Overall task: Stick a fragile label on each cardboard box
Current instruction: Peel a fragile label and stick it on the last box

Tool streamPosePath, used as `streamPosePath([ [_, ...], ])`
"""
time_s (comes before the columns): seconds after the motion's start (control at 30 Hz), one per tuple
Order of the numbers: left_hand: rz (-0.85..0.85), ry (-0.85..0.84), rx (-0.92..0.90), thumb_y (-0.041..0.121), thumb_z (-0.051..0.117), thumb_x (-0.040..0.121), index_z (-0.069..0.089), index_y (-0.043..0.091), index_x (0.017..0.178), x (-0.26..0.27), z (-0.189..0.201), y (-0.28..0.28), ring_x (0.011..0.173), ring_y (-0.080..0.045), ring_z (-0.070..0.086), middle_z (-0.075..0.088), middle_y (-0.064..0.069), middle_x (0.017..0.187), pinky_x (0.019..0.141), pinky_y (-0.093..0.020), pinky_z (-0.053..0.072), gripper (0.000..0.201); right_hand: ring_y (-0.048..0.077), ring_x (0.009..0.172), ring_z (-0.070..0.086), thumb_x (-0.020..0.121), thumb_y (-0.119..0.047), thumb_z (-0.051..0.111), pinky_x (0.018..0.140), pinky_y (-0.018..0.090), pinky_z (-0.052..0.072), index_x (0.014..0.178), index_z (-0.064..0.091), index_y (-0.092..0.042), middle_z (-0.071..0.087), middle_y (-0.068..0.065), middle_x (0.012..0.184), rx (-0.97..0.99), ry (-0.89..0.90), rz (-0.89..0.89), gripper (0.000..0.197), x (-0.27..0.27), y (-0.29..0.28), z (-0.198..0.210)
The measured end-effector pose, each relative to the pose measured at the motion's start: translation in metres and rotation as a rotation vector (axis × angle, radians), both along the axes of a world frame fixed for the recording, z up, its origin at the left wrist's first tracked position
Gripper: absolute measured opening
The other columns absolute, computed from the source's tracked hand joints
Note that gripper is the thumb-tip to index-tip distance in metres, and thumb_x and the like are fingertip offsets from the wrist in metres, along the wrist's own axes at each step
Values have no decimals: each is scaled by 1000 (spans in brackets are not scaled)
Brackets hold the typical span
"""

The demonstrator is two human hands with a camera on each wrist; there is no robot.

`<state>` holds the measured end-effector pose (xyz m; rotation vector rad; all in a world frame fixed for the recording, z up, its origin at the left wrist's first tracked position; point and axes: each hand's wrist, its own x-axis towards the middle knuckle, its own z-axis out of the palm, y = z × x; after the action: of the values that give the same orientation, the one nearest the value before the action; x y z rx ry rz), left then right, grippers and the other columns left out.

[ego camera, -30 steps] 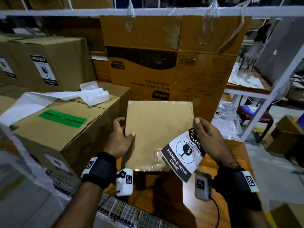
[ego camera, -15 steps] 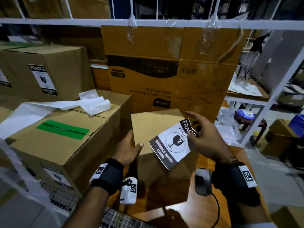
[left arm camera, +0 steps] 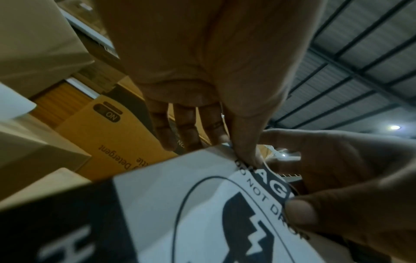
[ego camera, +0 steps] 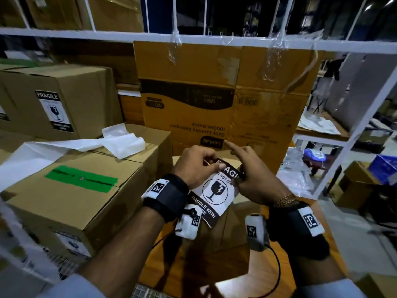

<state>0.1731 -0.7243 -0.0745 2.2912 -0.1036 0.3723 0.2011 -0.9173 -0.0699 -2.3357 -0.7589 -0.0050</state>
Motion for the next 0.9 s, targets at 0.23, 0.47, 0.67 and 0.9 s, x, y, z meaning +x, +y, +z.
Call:
streamPosePath([
  [0.23,112,-151,-187,29,78,91,73,24,88,13,4,8,75,-5,69,72,9,82,58,-17,51,8,28,134,48,79,-17,89,93,34,56,165,8,-34,23,6,159,166,101,-313,120,4,6,7],
  [0.47,180,-151,-506,30,82,87,72,16,86,40,4,27,74,-19,75,78,0,80,70,-38,61,17,23,86,75,93,-44,74,82,48,62,93,76,-13,78,0,86,280,280,-269,32,16,-6,-14],
  [0.67,231,-82,-456,24,83,87,75,19,86,64,-10,35,73,-23,77,78,1,80,64,-34,59,9,19,75,66,98,-30,71,65,36,51,88,74,-17,76,3,83,287,265,-348,17,34,-8,-28],
  [0.9,337,-7,-269,25,81,89,77,17,91,83,-19,39,62,-8,71,76,5,79,53,-17,55,10,23,85,64,95,-30,75,73,33,50,88,76,-17,74,3,89,250,341,-437,15,58,5,-51],
])
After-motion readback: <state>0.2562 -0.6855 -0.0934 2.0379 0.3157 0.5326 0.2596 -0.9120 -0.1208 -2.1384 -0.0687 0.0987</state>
